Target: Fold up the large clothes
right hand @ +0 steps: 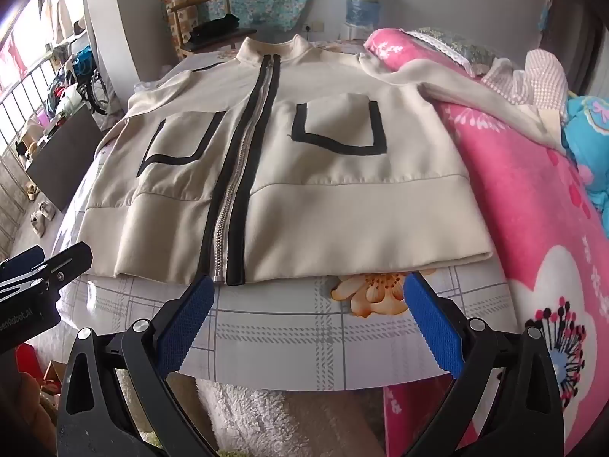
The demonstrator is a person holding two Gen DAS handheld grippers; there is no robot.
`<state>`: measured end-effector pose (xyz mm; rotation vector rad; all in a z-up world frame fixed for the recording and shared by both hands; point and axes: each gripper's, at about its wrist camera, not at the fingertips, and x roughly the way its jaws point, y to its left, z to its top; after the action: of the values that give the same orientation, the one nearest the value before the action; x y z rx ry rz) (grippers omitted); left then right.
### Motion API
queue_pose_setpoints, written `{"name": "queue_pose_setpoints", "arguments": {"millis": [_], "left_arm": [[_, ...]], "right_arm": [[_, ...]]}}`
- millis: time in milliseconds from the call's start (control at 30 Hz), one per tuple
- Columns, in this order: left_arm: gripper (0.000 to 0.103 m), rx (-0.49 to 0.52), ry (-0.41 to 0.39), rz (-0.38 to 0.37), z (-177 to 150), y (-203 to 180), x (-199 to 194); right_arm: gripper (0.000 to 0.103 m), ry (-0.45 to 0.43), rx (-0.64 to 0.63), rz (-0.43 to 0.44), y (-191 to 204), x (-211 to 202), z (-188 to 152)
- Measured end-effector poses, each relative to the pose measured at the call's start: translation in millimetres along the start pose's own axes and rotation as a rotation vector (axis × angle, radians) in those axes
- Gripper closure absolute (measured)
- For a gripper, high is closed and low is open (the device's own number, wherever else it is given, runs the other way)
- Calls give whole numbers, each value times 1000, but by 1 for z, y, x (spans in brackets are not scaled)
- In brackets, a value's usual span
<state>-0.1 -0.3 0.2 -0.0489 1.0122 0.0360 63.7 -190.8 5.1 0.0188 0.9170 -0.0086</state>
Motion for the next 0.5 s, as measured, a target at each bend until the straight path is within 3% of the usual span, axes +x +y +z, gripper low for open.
{"name": "queue_pose_setpoints", "arguments": {"millis": [500], "left_arm": [[6, -4, 1, -7, 0, 0, 0]], "right_arm": [[8, 5, -4, 1, -1, 0, -1]]}}
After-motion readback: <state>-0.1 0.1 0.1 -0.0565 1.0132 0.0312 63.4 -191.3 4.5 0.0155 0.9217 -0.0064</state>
